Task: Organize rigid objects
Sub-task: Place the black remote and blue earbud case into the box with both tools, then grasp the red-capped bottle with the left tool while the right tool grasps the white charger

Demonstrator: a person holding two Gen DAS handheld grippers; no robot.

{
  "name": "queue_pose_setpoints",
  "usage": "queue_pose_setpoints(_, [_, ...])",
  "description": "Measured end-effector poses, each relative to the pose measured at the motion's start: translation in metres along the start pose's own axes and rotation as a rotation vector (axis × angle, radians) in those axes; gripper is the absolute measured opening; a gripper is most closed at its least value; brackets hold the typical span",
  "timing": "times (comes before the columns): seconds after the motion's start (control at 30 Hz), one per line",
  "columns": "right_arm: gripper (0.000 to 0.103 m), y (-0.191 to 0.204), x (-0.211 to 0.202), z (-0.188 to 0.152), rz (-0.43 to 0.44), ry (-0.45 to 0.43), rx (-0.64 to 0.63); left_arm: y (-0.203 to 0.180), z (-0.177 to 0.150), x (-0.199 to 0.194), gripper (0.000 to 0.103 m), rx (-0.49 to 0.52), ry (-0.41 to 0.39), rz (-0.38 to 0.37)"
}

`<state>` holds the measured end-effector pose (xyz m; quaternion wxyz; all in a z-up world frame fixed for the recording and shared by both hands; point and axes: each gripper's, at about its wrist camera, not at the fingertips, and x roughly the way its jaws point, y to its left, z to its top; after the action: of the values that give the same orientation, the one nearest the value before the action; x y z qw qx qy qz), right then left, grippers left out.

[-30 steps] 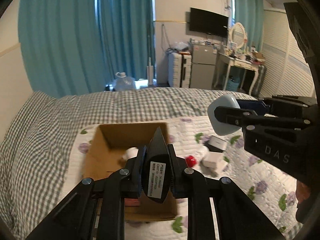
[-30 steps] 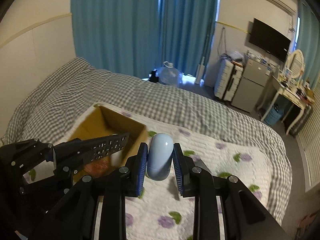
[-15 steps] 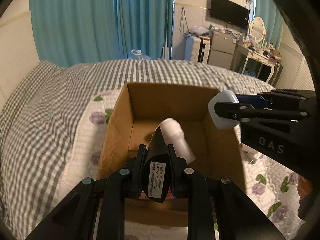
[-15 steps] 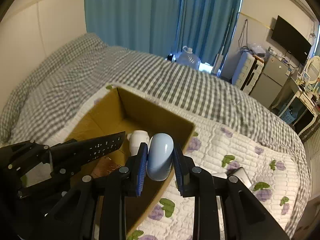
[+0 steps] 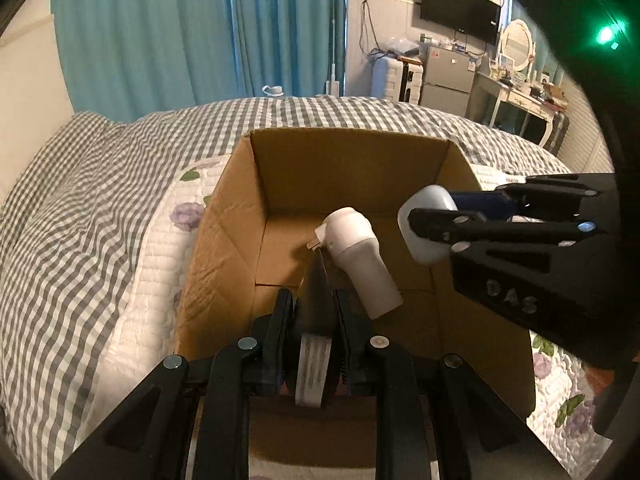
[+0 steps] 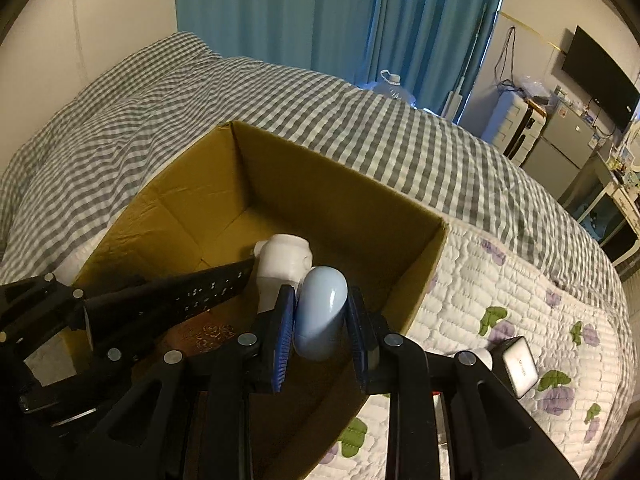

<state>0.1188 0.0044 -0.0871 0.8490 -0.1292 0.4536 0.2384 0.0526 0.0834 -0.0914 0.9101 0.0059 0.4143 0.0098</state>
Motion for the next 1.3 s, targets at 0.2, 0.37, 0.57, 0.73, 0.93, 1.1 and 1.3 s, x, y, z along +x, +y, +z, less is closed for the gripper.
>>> queue_pose_setpoints(0.2, [0.061,-0.013,-0.035,0.000,-0.007,-0.056,0.032,-0.002,-0.001,-0.021,0.049,-0.018,0.003,0.025])
queue_pose_setpoints(0.37, [0.068,-0.044,-0.083,-0.003,-0.032,-0.115,0.090,-0.015,0.006,-0.047,0.058,-0.021,-0.006,0.042])
queue_pose_setpoints(0.57, [0.085,-0.083,-0.137,-0.018,-0.108,-0.167,0.131,-0.054,0.015,-0.073,0.063,0.017,-0.026,0.043])
queue_pose_setpoints(0.73, [0.089,-0.118,-0.161,-0.043,-0.157,-0.178,0.165,-0.097,0.017,-0.077,0.064,0.044,-0.028,0.006])
queue_pose_setpoints(0.93, [0.089,-0.166,-0.155,-0.081,-0.167,-0.141,0.237,-0.156,0.015,-0.058,0.064,0.086,0.009,-0.024])
queue_pose_setpoints(1.1, [0.089,-0.194,-0.123,-0.108,-0.145,-0.089,0.254,-0.189,0.009,-0.020,0.064,0.111,0.062,-0.028])
queue_pose_setpoints(1.3, [0.089,-0.220,-0.080,-0.130,-0.123,-0.048,0.297,-0.216,0.000,0.033,0.064,0.182,0.103,-0.028])
